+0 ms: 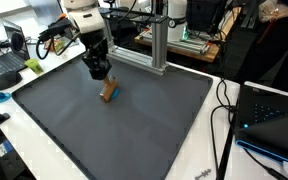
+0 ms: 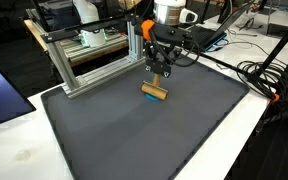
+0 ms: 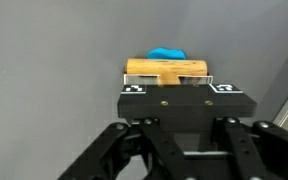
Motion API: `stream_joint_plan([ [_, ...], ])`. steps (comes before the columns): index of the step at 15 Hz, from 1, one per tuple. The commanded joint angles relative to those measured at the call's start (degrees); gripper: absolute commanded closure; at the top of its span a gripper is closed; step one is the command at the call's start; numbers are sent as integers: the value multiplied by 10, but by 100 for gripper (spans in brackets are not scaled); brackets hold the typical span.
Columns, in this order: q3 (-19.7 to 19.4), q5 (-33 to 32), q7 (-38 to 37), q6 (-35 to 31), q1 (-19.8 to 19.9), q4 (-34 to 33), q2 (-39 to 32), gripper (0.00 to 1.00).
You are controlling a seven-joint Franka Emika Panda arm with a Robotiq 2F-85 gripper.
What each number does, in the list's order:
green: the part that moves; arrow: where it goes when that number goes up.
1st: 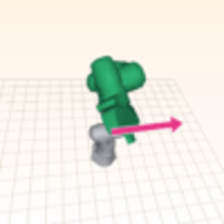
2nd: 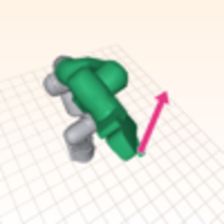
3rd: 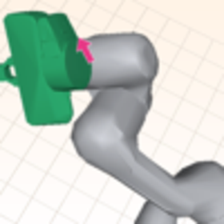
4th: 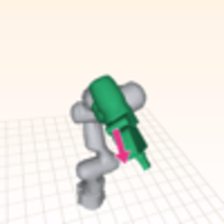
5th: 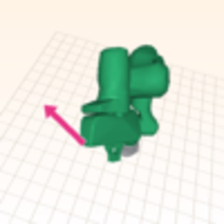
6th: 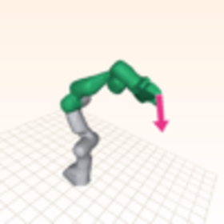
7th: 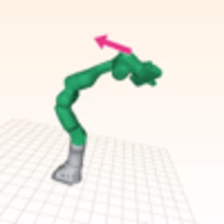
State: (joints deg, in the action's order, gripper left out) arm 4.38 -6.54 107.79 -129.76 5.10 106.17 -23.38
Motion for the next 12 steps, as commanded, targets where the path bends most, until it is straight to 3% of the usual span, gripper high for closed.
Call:
stream_joint_plan([
  [1,22,33,52,-35,6,19,-4,78],
  [12,35,126,162,-37,32,30,-15,78],
])
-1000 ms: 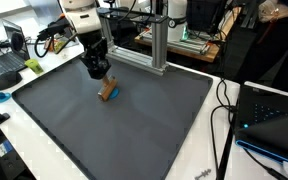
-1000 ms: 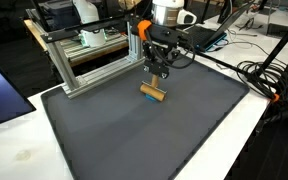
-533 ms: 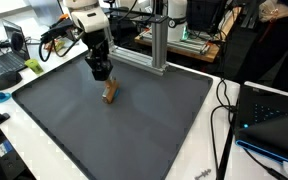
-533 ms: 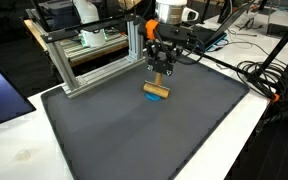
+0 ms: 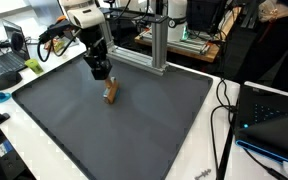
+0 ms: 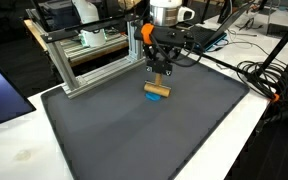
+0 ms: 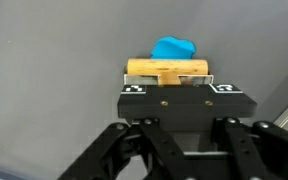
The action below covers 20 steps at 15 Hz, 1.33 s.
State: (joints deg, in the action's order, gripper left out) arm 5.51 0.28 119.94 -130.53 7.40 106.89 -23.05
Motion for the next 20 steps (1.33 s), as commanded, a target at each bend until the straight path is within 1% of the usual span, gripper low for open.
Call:
stream_joint_plan([
  [1,24,63,49,-27,9,23,-19,78],
  [6,23,81,70,-17,10,22,-20,78],
  [13,22,92,75,-6,7,19,-23,78],
  [15,20,91,70,-8,7,20,-21,78],
  [20,-1,70,10,-21,2,36,-7,78],
])
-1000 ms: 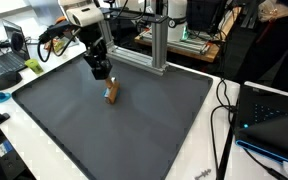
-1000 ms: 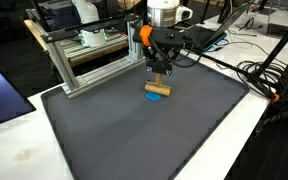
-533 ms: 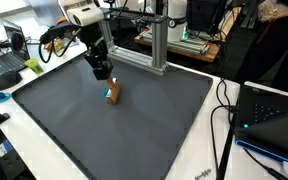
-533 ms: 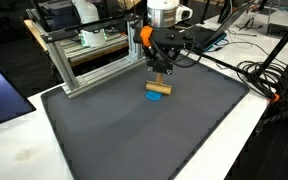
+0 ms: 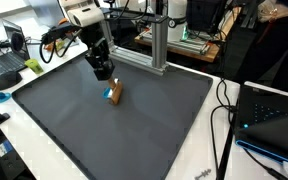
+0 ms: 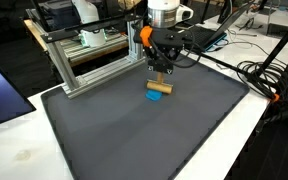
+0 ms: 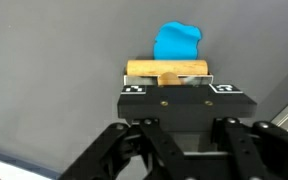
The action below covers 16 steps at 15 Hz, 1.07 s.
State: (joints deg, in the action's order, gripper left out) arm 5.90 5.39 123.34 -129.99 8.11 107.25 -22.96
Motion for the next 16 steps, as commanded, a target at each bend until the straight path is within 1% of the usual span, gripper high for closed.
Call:
stream_joint_plan([
  [1,-8,18,-38,-32,-4,39,-3,78],
  [7,-23,19,-119,-72,0,80,22,78],
  [11,-38,-2,-187,-93,-4,105,38,78],
  [16,-48,-12,-245,-96,-4,121,48,78],
])
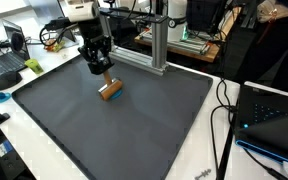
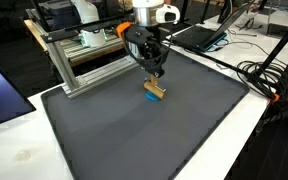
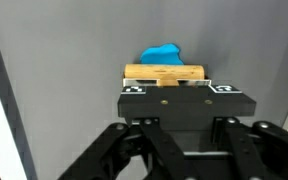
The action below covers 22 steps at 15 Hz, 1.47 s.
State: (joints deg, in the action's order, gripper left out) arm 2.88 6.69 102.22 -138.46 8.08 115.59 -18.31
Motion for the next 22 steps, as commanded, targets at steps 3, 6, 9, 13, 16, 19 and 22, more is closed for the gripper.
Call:
stream_joint_plan([
  [3,-23,-31,-66,-6,-4,37,1,78],
  [6,-27,-36,-93,-2,-4,38,1,78],
  [9,-29,-39,-111,2,-3,38,1,78],
  [13,-31,-44,-131,11,-4,33,-2,78],
  [16,-32,-49,-148,16,-4,32,-2,78],
  [19,-33,-55,-167,23,-4,31,-2,78],
  [22,-35,-64,-185,30,-5,29,-1,78],
])
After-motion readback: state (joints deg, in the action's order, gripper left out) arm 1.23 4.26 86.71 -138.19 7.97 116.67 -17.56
